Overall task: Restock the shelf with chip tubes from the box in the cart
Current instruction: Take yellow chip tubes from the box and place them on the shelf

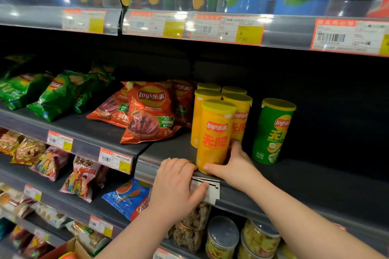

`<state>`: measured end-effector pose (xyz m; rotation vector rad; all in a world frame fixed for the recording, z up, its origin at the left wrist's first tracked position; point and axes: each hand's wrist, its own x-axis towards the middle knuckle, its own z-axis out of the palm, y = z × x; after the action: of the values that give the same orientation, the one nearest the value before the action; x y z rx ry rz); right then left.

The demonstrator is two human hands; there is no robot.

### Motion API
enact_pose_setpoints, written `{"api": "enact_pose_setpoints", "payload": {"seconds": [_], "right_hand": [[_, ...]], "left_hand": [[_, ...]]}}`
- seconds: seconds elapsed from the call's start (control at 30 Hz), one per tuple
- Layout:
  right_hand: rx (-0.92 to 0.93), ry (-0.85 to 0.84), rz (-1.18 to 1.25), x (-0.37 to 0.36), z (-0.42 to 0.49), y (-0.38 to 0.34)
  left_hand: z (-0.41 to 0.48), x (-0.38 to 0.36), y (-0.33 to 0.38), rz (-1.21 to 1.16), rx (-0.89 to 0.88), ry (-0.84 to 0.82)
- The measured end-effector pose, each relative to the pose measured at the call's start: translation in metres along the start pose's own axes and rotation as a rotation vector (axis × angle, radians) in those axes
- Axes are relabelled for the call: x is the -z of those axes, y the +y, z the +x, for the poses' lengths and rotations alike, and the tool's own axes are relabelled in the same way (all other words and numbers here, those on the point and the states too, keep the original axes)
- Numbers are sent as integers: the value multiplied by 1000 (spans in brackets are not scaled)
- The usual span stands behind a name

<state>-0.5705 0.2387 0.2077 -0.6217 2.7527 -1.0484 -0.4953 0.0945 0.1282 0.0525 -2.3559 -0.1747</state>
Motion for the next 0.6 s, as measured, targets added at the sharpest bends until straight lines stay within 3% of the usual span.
{"api": "enact_pose_setpoints", "payload": {"seconds": [0.1, 0.23, 0.6], "right_hand": [[-10, 40, -89, -3, 0, -5], [0, -27, -71, -4, 1, -2], [54, 66, -159, -7, 2, 2]], "left_hand": [[0, 0, -1, -7, -4, -14], [0, 0, -3, -4, -10, -18], [0, 1, -1, 34, -12, 7]]}}
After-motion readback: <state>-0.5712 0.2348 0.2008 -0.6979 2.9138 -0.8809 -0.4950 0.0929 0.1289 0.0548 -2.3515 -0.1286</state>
